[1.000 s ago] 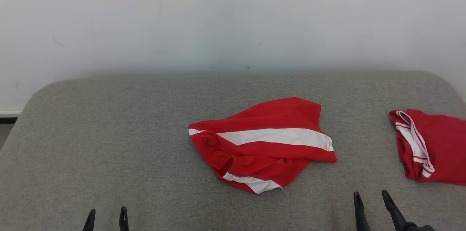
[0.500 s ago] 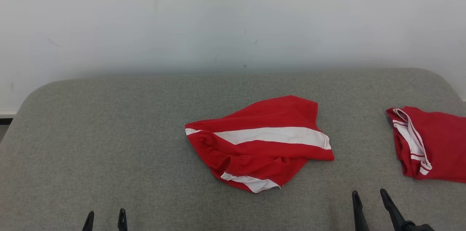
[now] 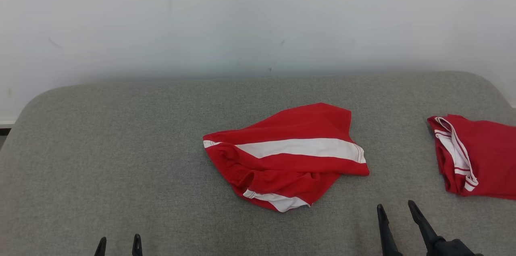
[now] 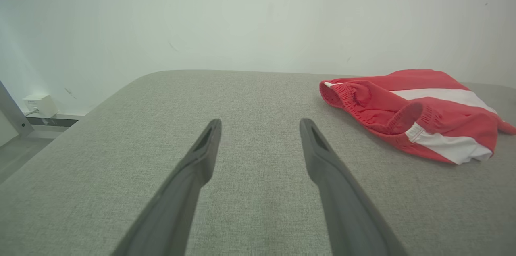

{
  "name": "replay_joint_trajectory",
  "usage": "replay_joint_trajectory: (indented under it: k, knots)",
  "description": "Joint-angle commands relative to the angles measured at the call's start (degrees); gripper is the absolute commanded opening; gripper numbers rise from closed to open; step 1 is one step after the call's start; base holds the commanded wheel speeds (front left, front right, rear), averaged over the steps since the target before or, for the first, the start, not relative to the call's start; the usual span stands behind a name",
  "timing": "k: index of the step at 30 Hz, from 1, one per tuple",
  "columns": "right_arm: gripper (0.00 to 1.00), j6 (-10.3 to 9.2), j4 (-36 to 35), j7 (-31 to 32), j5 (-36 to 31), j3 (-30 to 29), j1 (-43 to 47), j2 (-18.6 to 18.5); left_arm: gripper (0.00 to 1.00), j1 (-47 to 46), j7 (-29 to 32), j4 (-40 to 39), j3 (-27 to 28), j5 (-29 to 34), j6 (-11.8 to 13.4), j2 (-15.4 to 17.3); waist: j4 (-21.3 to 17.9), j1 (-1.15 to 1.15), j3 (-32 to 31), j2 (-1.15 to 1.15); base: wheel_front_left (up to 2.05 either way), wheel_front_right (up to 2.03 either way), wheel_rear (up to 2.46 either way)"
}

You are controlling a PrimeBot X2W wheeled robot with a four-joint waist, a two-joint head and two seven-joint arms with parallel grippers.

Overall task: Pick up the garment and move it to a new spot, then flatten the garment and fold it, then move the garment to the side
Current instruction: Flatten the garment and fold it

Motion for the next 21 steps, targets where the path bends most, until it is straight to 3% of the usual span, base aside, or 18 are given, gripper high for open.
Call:
replay_joint_trajectory:
  k: [1,5,10,14,21]
  knots:
    - [1.0,-0.15,-0.01,0.18,-0.72,0.19,-1.21,-0.19,1.0,-0.77,-0.14,0.3,-0.06,-0.45,0.07,-0.1,-0.23,0.0,0.2,0.0,0.0,0.0,0.0]
    - [1.0,-0.15,0.52,1.44,-1.3,1.22,-3.85,-1.4,1.0,-2.97,-0.14,2.06,-0.72,-1.21,-0.25,-0.11,-0.62,0.0,0.71,0.0,0.0,0.0,0.0]
    - [1.0,-0.15,2.1,3.89,-0.29,2.61,-9.29,-3.21,1.0,-11.42,1.26,10.91,-3.13,-2.59,-0.94,0.29,-1.22,0.0,1.87,0.0,0.0,0.0,0.0]
    - [1.0,-0.15,5.09,7.11,2.62,2.01,-14.09,-3.14,1.0,-21.97,9.45,18.19,-4.81,-6.34,-1.2,0.57,-1.85,0.0,4.72,0.0,0.0,0.0,0.0]
    - [1.0,-0.15,12.25,18.65,7.58,1.23,-24.76,-2.54,1.0,-38.26,23.92,27.85,-5.16,-11.82,-1.07,1.24,-4.09,0.0,11.23,0.0,0.0,0.0,0.0]
